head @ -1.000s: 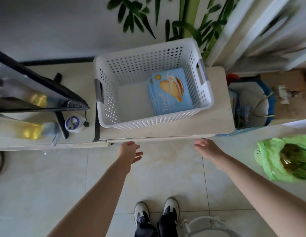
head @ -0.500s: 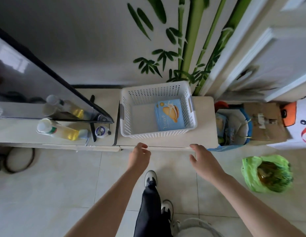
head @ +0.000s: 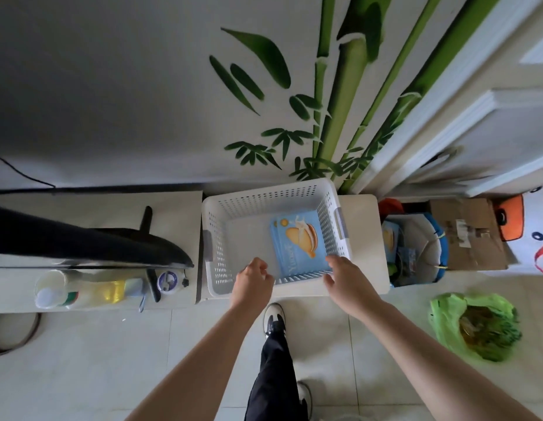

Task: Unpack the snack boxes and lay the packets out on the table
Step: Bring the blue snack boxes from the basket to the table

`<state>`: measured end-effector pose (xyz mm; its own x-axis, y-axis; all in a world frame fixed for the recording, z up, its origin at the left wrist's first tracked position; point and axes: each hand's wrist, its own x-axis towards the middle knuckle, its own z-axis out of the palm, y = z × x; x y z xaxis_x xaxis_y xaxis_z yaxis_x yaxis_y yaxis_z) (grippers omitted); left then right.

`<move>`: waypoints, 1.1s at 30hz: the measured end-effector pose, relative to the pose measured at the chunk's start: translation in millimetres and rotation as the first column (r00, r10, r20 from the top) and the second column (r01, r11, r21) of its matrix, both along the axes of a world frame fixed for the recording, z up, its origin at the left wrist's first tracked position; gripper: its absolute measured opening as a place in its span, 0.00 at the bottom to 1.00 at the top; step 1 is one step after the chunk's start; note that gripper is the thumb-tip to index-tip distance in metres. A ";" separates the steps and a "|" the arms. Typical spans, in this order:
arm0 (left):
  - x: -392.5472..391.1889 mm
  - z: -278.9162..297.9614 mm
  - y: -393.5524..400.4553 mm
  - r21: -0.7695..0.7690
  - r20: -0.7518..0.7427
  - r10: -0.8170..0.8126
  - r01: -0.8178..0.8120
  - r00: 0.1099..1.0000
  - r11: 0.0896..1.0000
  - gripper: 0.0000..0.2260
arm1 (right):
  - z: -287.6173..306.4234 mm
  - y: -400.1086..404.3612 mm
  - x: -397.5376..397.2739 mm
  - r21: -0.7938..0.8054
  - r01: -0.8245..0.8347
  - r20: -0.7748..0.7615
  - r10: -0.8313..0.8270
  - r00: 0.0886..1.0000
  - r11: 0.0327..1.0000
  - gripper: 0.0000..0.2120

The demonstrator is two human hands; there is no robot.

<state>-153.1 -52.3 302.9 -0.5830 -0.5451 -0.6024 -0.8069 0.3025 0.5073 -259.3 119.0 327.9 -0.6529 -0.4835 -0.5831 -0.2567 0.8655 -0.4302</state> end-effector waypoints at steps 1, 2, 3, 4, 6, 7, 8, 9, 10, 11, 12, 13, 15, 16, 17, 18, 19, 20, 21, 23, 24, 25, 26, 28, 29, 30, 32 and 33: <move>-6.7 -6.9 -3.8 0.016 0.017 -0.013 0.013 1.000 1.000 0.12 | -6.8 -6.3 -6.7 0.008 0.015 0.012 -0.015 1.000 1.000 0.20; -12.9 -14.9 -7.5 0.028 0.031 -0.030 0.029 0.999 0.999 0.12 | -14.4 -11.9 -13.1 0.016 0.031 0.024 -0.031 0.999 0.999 0.21; -19.3 -22.8 -11.1 0.038 0.043 -0.047 0.046 0.998 0.998 0.13 | -23.0 -16.8 -19.5 0.023 0.047 0.030 -0.048 0.998 0.999 0.21; -25.4 -31.7 -14.7 0.045 0.055 -0.064 0.062 0.996 0.997 0.13 | -31.7 -21.7 -25.8 0.031 0.062 0.035 -0.063 0.997 0.998 0.21; -38.1 -49.5 -21.6 0.050 0.083 -0.087 0.083 0.993 0.995 0.15 | -49.3 -30.7 -38.2 0.050 0.092 0.040 -0.094 0.995 0.995 0.22; -43.9 -57.5 -24.6 0.057 0.100 -0.093 0.088 0.991 0.995 0.16 | -58.5 -34.8 -43.6 0.064 0.106 0.046 -0.109 0.993 0.992 0.23; -49.1 -66.2 -27.2 0.070 0.113 -0.094 0.087 0.989 0.994 0.17 | -65.9 -39.0 -48.4 0.081 0.114 0.051 -0.118 0.992 0.990 0.24; -53.8 -74.3 -29.1 0.087 0.121 -0.088 0.077 0.989 0.993 0.18 | -73.6 -43.1 -52.2 0.101 0.112 0.054 -0.118 0.991 0.989 0.25; -58.5 -81.7 -30.9 0.106 0.127 -0.072 0.058 0.989 0.993 0.18 | -79.5 -46.9 -55.6 0.117 0.103 0.052 -0.110 0.993 0.988 0.27; -63.1 -87.7 -32.1 0.132 0.134 -0.049 0.031 0.990 0.991 0.18 | -86.7 -50.4 -58.4 0.130 0.094 0.050 -0.101 0.994 0.987 0.29; -67.5 -94.4 -33.2 0.163 0.138 -0.020 -0.002 0.990 0.987 0.18 | -93.3 -53.0 -60.4 0.139 0.090 0.056 -0.099 0.994 0.986 0.31; -71.5 -101.3 -33.7 0.198 0.146 0.015 -0.044 0.989 0.979 0.19 | -99.4 -55.7 -62.5 0.151 0.099 0.065 -0.110 0.992 0.984 0.33; -79.1 -114.8 -33.7 0.260 0.180 0.100 -0.145 0.979 0.955 0.21 | -111.2 -59.3 -68.5 0.182 0.164 0.104 -0.185 0.977 0.970 0.34; -82.3 -121.6 -33.0 0.295 0.199 0.149 -0.204 0.969 0.933 0.22 | -115.7 -60.7 -71.3 0.193 0.212 0.136 -0.240 0.961 0.958 0.33; -85.3 -128.3 -31.9 0.322 0.219 0.199 -0.264 0.955 0.909 0.24 | -122.3 -61.3 -74.3 0.187 0.261 0.180 -0.294 0.939 0.947 0.32; -87.8 -134.3 -30.6 0.336 0.233 0.240 -0.310 0.942 0.890 0.24 | -125.0 -62.5 -77.2 0.162 0.303 0.219 -0.334 0.917 0.939 0.31; -90.1 -140.2 -29.1 0.343 0.247 0.268 -0.343 0.931 0.875 0.24 | -129.2 -63.1 -79.9 0.145 0.341 0.261 -0.368 0.892 0.929 0.30; -91.7 -144.4 -27.6 0.350 0.259 0.289 -0.368 0.922 0.861 0.22 | -130.8 -63.9 -82.0 0.125 0.370 0.302 -0.390 0.870 0.921 0.28; -92.4 -146.9 -25.7 0.367 0.264 0.315 -0.397 0.911 0.841 0.19 | -133.6 -64.1 -83.1 0.106 0.396 0.342 -0.407 0.847 0.912 0.26; -91.5 -150.7 -22.4 0.393 0.276 0.348 -0.436 0.896 0.810 0.13 | -140.7 -62.4 -84.3 0.067 0.453 0.404 -0.440 0.802 0.889 0.23; -90.1 -152.3 -20.8 0.414 0.285 0.364 -0.456 0.887 0.788 0.11 | -141.3 -61.5 -84.5 0.056 0.472 0.420 -0.450 0.788 0.880 0.25; -88.7 -151.8 -19.3 0.442 0.285 0.389 -0.480 0.876 0.758 0.11 | -144.2 -59.9 -84.3 0.040 0.489 0.432 -0.456 0.778 0.871 0.27; -86.3 -152.8 -18.7 0.474 0.285 0.429 -0.515 0.857 0.714 0.14 | -145.7 -58.4 -84.4 0.029 0.502 0.442 -0.462 0.769 0.864 0.30; -80.5 -155.0 -18.9 0.505 0.312 0.490 -0.579 0.814 0.640 0.21 | -146.6 -56.5 -85.2 0.009 0.511 0.450 -0.459 0.766 0.860 0.27; -78.5 -154.9 -19.2 0.517 0.319 0.506 -0.595 0.801 0.616 0.20 | -148.9 -55.2 -85.3 0.012 0.516 0.453 -0.464 0.761 0.857 0.25; -76.7 -155.2 -19.5 0.530 0.327 0.515 -0.605 0.793 0.594 0.19 | -148.1 -54.7 -85.6 0.023 0.518 0.449 -0.472 0.759 0.855 0.25; -74.2 -153.4 -21.5 0.552 0.334 0.526 -0.615 0.782 0.563 0.13 | -153.1 -52.3 -85.1 0.048 0.522 0.443 -0.487 0.753 0.852 0.27; -73.4 -152.6 -23.2 0.553 0.331 0.533 -0.617 0.779 0.559 0.10 | -155.4 -51.5 -84.8 0.048 0.522 0.443 -0.487 0.753 0.851 0.28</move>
<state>-226.6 -75.5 150.3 -0.1840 -0.2329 -0.9550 -0.7597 -0.5828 0.2885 -344.1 67.5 172.5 -0.5103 -0.2079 -0.8345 0.4313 0.7776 -0.4575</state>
